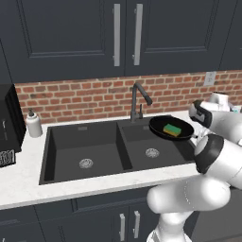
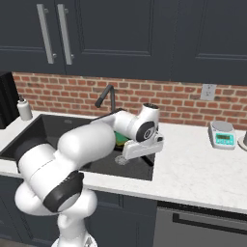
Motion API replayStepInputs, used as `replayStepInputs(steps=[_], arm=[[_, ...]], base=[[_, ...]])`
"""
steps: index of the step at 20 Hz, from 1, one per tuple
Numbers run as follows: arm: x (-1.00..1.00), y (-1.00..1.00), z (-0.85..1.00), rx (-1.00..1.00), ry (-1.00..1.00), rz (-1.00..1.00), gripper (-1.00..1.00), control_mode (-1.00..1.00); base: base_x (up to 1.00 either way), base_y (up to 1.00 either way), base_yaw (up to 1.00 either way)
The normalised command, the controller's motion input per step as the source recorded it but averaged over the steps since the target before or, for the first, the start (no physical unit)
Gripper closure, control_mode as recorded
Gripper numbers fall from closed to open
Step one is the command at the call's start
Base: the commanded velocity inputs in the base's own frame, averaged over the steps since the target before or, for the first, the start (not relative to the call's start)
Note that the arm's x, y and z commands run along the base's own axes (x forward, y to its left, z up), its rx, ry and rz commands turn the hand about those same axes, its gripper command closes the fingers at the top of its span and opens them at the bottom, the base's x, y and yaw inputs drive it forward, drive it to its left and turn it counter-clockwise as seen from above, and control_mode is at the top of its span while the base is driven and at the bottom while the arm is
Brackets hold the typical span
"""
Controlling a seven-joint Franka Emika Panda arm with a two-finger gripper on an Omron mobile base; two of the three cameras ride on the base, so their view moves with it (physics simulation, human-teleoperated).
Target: Pick the pan and sponge and place them into the sink. Then turn on the water.
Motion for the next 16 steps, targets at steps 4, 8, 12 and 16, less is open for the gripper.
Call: replayStepInputs(steps=[4,8,12,16], arm=[[0.0,0.14,-0.41,0.0,0.0,0.04,1.0,-1.0],[0.09,0.12,-0.46,0.0,0.0,0.02,1.0,-1.0],[0.39,0.09,-0.14,0.0,0.0,0.0,1.0,-1.0],[0.4,0.18,-0.03,0.0,0.0,0.0,1.0,-1.0]], base=[[0.0,0.0,0.0],[0.0,0.0,0.0],[0.0,0.0,0.0],[0.0,0.0,0.0]])
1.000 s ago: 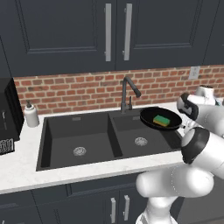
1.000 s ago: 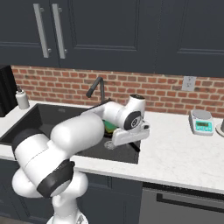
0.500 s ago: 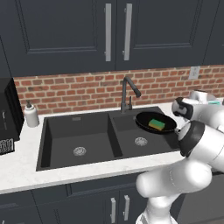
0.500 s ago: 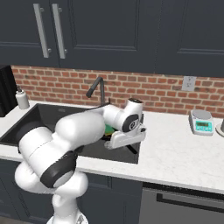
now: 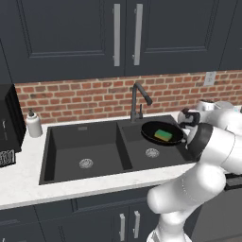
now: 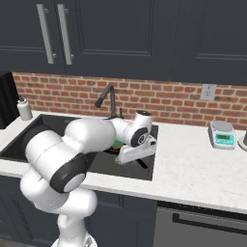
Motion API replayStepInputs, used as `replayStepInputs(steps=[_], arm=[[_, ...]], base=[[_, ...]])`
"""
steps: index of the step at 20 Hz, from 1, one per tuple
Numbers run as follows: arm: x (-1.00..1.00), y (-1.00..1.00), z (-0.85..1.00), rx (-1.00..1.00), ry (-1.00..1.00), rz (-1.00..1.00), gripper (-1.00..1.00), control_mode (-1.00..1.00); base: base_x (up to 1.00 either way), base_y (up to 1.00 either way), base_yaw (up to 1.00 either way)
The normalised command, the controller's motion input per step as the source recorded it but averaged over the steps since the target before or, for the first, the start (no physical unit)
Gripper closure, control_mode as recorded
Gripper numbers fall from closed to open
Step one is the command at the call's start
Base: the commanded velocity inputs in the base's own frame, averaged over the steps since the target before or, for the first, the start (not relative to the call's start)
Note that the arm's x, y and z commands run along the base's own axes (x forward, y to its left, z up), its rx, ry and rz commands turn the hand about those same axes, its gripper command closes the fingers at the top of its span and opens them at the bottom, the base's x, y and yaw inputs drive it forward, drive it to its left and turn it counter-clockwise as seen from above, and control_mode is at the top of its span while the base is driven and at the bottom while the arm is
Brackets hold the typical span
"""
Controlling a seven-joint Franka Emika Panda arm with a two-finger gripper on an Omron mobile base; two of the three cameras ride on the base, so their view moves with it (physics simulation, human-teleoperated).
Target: Pick the pan and sponge and place them into the sink. Then turn on the water.
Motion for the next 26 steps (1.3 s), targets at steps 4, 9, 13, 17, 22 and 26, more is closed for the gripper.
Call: replayStepInputs(steps=[4,9,13,17,22,26], arm=[[0.41,0.2,-0.17,0.0,0.0,0.0,1.0,-1.0],[0.38,0.17,-0.24,0.0,0.0,0.0,1.0,-1.0],[0.41,0.08,-0.26,0.0,0.0,0.0,1.0,-1.0],[0.46,0.0,-0.29,0.0,0.0,0.0,1.0,-1.0],[0.34,0.0,-0.38,0.0,0.0,0.01,1.0,-1.0],[0.16,0.0,-0.43,0.0,0.0,0.03,1.0,-1.0]], base=[[0.0,0.0,0.0],[0.0,0.0,0.0],[0.0,0.0,0.0],[0.0,0.0,0.0],[0.0,0.0,0.0],[0.0,0.0,0.0]])
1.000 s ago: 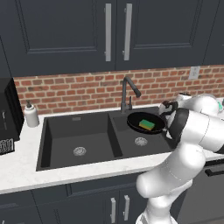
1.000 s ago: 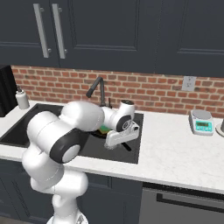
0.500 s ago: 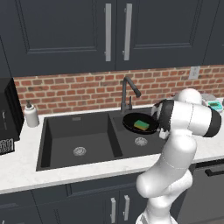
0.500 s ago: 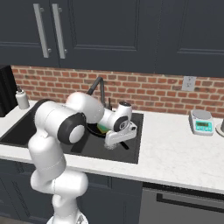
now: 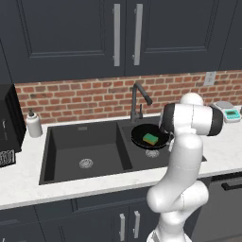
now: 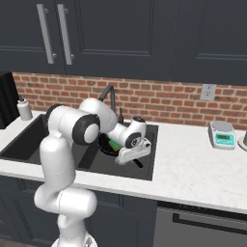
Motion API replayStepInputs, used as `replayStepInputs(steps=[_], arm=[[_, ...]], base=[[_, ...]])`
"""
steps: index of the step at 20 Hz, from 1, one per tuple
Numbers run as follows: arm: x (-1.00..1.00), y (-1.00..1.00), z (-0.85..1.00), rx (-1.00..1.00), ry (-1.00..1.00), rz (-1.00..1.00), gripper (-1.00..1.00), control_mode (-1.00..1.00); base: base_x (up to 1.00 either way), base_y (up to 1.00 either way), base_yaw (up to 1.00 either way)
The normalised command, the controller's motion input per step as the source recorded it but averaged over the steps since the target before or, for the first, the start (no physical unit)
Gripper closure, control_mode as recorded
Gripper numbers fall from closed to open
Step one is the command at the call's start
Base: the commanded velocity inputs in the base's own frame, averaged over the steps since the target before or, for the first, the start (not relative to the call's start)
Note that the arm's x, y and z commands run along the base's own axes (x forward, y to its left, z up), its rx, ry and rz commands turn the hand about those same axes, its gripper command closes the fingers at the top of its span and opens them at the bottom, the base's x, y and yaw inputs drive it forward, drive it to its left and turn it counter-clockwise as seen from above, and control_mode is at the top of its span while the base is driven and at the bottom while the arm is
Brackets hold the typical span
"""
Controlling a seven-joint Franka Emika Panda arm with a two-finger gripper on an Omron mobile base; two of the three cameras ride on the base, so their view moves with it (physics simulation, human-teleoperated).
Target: Pick the pan and sponge and place them into the sink. Then turn on the water.
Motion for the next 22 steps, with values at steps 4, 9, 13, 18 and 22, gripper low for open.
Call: replayStepInputs(steps=[4,9,13,18,22], arm=[[0.24,0.0,-0.35,0.0,0.0,0.03,1.0,-1.0],[0.3,0.0,-0.2,0.0,0.0,0.03,1.0,-1.0],[0.01,0.0,-0.29,-0.01,0.0,0.05,1.0,-1.0],[-0.17,0.0,-0.19,0.0,0.0,0.07,1.0,-1.0],[-0.25,0.0,-0.13,0.0,0.0,0.07,1.0,-1.0]], base=[[0.0,0.0,0.0],[0.0,0.0,0.0],[0.0,0.0,0.0],[0.0,0.0,0.0],[0.0,0.0,0.0]])
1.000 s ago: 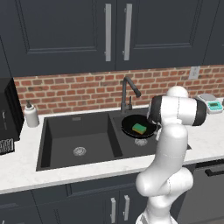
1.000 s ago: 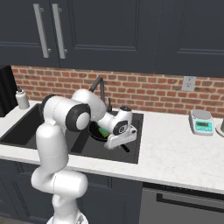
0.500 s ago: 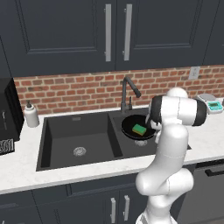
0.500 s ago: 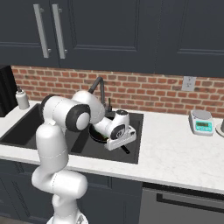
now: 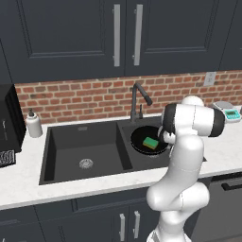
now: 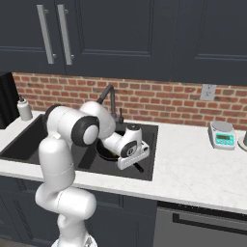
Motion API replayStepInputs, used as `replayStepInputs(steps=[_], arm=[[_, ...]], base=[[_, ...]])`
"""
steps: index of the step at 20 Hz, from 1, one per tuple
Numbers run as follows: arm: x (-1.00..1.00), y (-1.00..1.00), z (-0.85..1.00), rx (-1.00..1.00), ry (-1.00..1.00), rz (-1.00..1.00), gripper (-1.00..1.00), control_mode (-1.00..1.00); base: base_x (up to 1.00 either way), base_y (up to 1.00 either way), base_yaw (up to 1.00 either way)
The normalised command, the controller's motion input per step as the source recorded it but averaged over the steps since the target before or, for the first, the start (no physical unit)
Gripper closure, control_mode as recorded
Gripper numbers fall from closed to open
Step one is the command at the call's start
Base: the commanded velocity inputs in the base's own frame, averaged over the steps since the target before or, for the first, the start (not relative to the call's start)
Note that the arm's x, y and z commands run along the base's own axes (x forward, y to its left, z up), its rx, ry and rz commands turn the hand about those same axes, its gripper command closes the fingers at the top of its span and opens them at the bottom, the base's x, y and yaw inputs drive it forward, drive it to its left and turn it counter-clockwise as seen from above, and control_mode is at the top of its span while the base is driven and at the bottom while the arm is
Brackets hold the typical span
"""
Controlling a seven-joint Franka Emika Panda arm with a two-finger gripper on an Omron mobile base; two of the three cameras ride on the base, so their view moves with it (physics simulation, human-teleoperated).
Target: Pick the pan and sponge and place them into the sink. Then turn on the water.
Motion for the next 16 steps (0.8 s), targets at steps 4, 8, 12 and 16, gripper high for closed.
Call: replayStepInputs(steps=[4,8,12,16], arm=[[-0.22,0.0,-0.09,0.0,0.0,0.06,1.0,-1.0],[-0.01,0.0,-0.11,0.0,0.01,0.05,1.0,-1.0],[0.11,0.0,-0.25,-0.03,0.06,0.04,1.0,-1.0],[0.38,0.0,-0.24,-0.04,0.06,0.02,1.0,-1.0]], base=[[0.0,0.0,0.0],[0.0,0.0,0.0],[0.0,0.0,0.0],[0.0,0.0,0.0]])
